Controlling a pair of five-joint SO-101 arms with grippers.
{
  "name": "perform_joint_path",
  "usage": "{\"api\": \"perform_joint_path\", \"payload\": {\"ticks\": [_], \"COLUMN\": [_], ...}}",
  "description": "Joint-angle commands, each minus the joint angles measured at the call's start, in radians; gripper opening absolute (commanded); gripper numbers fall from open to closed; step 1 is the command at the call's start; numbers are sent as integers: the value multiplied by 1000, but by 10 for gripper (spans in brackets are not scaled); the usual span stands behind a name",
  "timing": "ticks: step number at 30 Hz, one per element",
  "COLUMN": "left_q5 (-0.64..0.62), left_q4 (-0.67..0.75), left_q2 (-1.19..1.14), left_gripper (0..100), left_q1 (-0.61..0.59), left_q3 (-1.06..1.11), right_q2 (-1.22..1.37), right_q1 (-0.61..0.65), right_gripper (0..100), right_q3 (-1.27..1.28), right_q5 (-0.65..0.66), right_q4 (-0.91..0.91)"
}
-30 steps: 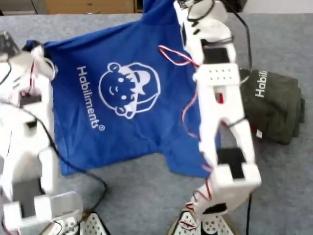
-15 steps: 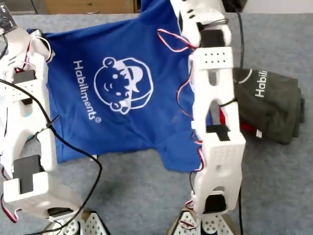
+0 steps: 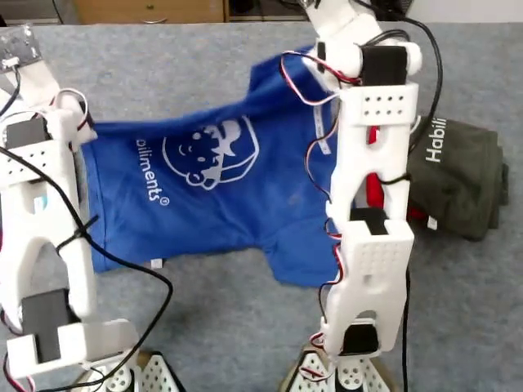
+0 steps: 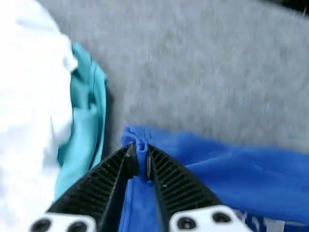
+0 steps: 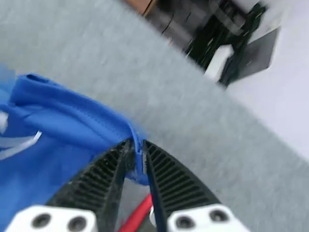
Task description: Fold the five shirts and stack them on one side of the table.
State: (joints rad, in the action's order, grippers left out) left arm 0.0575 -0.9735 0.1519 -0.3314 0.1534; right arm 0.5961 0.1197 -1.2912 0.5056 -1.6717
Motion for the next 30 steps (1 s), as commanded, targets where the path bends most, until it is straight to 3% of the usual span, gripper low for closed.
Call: {"api": "perform_joint_path", "payload": {"ticks": [1,6,11,21,30], "left_q5": [12,12,12,38,40], "left_q4": [-114,-170,-31,25,44], "left_q2": [88,242,427,478,489], "left_gripper": [19,19,19,19,19], "left_q1": [34,110,83,48,-5], "left_q3": [-11,190,456,621,743], "right_q2": [-18,-142,-438,-970,-1288], "right_q1": [-1,-18,2,-58,-163], "right_gripper": [2,2,2,2,2], "right_q3": [-93,25,509,1509,1985], "right_q5": [17,26,43,48,86], "right_q4": [-118,-118,-104,319,453]}}
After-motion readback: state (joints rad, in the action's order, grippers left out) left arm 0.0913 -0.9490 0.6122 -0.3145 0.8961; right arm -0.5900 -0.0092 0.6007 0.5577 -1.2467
